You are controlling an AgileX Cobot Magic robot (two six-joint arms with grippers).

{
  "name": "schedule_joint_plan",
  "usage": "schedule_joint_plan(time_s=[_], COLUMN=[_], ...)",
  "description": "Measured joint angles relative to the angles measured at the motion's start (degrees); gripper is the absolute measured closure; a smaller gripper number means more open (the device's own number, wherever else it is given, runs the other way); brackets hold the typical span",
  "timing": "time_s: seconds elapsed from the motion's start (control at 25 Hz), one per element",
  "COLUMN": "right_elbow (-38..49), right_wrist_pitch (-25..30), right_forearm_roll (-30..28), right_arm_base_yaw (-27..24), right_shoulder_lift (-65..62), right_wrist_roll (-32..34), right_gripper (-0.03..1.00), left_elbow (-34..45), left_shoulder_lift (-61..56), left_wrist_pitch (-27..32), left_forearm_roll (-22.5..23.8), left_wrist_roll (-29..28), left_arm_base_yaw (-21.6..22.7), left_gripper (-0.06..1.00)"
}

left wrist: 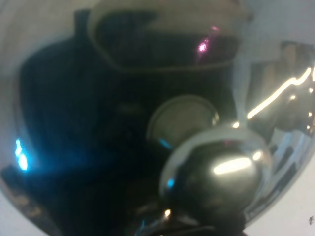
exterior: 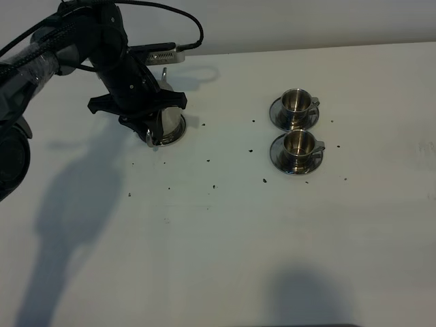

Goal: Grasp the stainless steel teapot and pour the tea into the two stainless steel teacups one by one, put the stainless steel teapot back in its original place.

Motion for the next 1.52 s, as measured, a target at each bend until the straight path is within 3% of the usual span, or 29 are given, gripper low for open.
schedule_joint_plan(time_s=[0.48, 0.64, 1.0, 1.4, 1.52], right_elbow=[0.0, 0.0, 0.0, 0.0, 0.0], right_wrist_pitch=[0.0, 0.0, 0.0, 0.0, 0.0], right_forearm_roll=[0.0, 0.0, 0.0, 0.0, 0.0], right_arm_base_yaw=[0.0, 0.0, 0.0, 0.0, 0.0], right_shoulder_lift=[0.0, 0.0, 0.0, 0.0, 0.0], right_wrist_roll=[0.0, 0.0, 0.0, 0.0, 0.0], right_gripper=[0.55, 0.55, 0.55, 0.55, 0.55], left_elbow=[-0.2, -0.2, -0.2, -0.2, -0.2], left_shoulder_lift=[-1.0, -1.5, -7.8, -9.9, -9.9], left_wrist_pitch=[0.0, 0.0, 0.1, 0.1, 0.1], left_forearm_roll=[1.4, 1.5, 0.6, -11.9, -13.0], left_wrist_roll=[1.7, 5.0, 24.6, 42.2, 46.3], left_arm_base_yaw=[0.0, 0.0, 0.0, 0.0, -0.1], left_gripper=[0.72, 0.72, 0.72, 0.72, 0.72])
